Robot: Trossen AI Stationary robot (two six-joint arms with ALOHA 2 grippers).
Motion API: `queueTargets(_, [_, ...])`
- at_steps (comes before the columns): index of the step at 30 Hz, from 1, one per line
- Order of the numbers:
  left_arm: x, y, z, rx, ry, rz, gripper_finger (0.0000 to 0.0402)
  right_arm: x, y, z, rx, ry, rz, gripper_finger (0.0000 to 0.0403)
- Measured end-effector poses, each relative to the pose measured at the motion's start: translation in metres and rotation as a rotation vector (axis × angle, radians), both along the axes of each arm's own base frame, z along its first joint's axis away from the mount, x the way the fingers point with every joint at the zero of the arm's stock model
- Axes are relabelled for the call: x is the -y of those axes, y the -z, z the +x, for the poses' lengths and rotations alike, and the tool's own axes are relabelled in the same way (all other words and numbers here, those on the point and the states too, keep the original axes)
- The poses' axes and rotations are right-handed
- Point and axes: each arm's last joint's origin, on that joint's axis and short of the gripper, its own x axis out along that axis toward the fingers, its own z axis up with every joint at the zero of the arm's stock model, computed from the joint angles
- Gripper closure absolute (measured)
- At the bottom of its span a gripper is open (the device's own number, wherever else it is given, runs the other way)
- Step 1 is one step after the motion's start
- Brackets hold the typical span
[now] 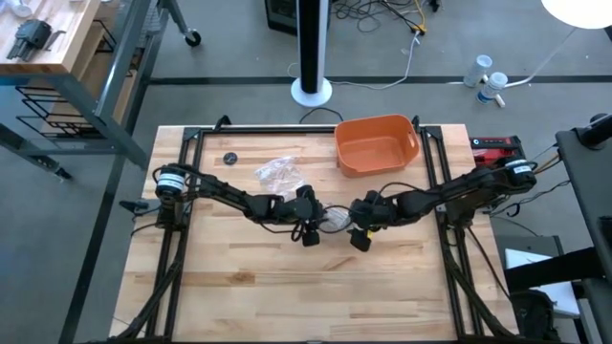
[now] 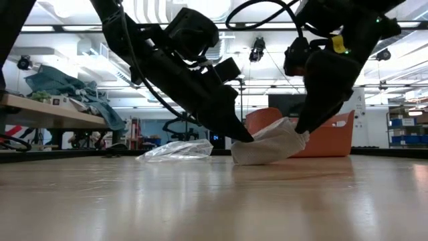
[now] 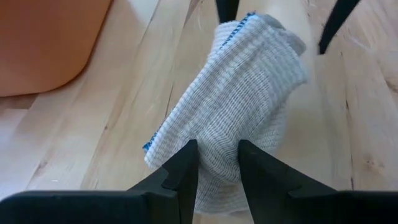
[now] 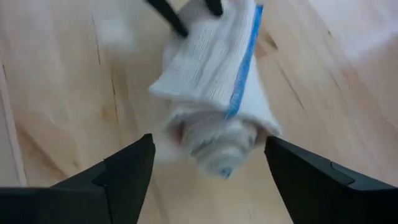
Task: Roll bandage
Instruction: Roll the brown bandage
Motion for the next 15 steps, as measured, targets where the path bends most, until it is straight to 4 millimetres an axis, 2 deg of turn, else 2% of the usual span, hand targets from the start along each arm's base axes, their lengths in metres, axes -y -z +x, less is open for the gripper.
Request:
queueTargets(6, [0.000,0.000,0.000,0.000,-0.001,0.000,0.0289,-0.004,-0.008,-0.008,-0.062,-0.034,-0.001,0.0090])
queueTargets(12, [0.000,-0.003,0.003,0.016,0.002,-0.002,0.0280,-0.002,-0.034,-0.015,0.059,-0.065,-0.081,0.0089])
queueTargets(15, [0.001,-0.004,0.003,0.021,0.014,-0.011,0.0275,0.001,-0.039,-0.013,0.104,-0.065,-0.141,0.0092])
